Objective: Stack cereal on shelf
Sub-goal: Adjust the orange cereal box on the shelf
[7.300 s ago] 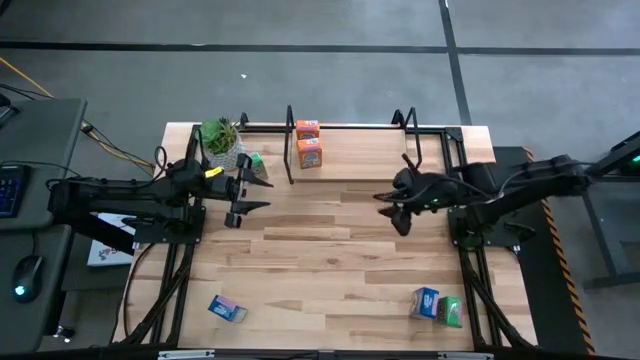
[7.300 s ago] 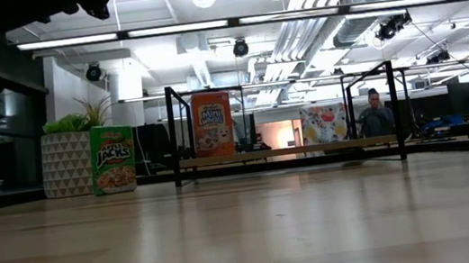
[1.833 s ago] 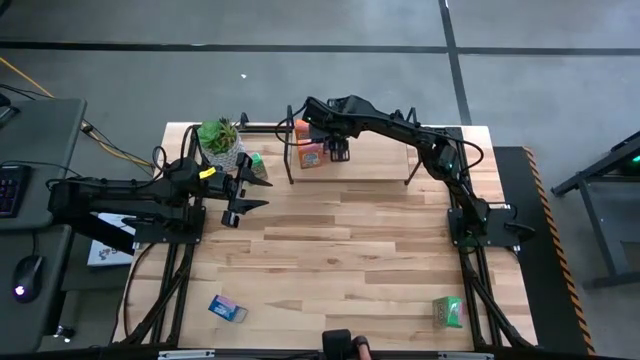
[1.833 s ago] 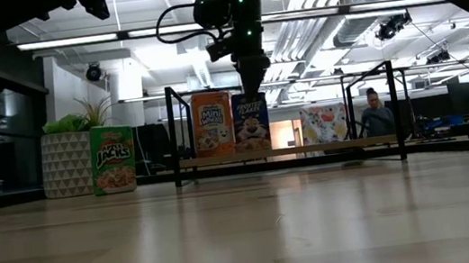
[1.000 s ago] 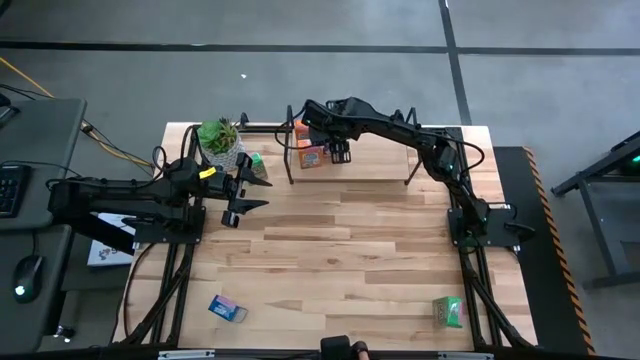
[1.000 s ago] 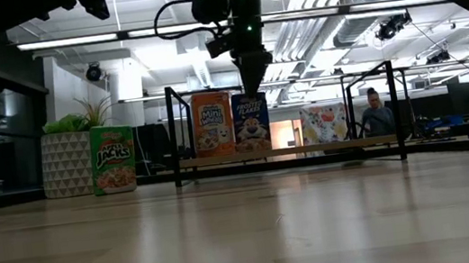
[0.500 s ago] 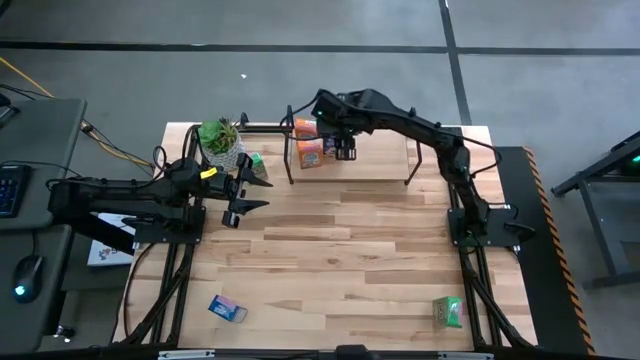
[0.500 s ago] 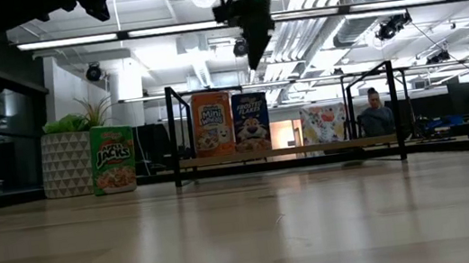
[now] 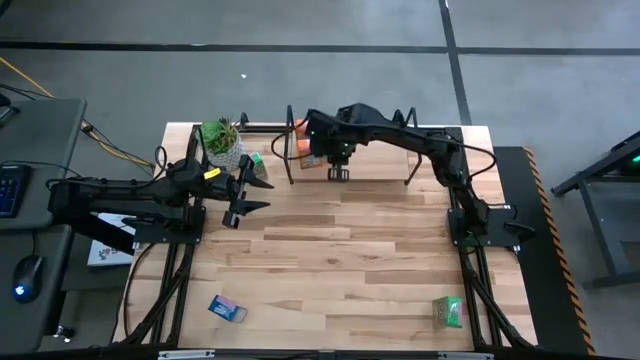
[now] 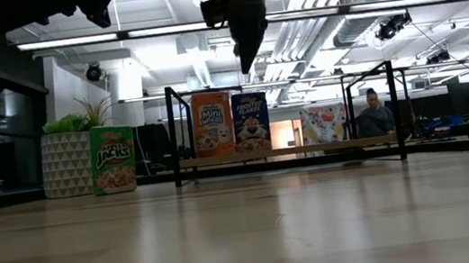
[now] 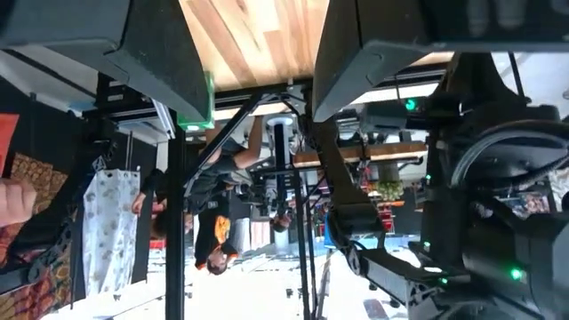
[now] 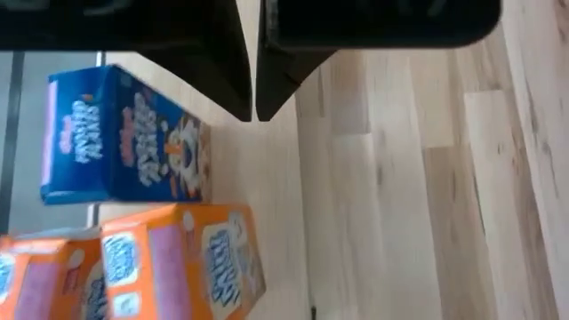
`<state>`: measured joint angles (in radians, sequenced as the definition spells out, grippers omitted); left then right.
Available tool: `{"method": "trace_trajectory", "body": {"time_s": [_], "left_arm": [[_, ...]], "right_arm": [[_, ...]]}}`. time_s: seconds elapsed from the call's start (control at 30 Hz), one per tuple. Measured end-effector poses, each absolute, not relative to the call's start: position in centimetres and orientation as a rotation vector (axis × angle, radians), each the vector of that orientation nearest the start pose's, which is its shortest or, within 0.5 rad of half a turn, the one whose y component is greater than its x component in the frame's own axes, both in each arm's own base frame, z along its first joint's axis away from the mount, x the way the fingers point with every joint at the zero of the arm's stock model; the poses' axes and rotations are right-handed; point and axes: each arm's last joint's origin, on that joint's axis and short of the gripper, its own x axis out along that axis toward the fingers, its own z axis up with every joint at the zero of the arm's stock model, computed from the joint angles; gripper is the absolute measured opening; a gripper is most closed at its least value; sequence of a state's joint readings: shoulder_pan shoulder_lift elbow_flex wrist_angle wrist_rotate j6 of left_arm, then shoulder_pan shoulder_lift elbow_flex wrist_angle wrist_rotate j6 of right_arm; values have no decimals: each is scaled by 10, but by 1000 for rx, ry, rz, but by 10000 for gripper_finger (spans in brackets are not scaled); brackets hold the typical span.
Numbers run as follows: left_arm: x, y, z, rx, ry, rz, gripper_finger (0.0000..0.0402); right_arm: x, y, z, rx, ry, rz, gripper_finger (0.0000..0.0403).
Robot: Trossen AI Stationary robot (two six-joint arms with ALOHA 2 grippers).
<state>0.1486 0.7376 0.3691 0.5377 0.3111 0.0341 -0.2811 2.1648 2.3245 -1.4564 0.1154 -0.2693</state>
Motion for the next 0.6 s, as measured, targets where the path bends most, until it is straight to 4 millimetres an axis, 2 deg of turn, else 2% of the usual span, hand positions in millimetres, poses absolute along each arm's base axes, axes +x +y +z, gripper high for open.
{"method": "trace_trajectory", "body": {"time_s": [0.07,0.17,0.37,0.5,0.6], "left_arm": [[168,16,264,72,-163,-159,192],[168,16,263,64,-150,-160,192],[169,16,263,11,-142,-164,192],[168,16,263,22,-145,-163,192],[168,16,263,44,-150,-162,192]], "right_arm": [[410,-120,326,-119,1335,-166,19],[415,-117,314,-119,1342,-162,4],[404,-111,271,-127,1392,-144,1],[400,-115,260,-192,1191,-232,1],[401,-119,255,-269,1045,-390,0]]}}
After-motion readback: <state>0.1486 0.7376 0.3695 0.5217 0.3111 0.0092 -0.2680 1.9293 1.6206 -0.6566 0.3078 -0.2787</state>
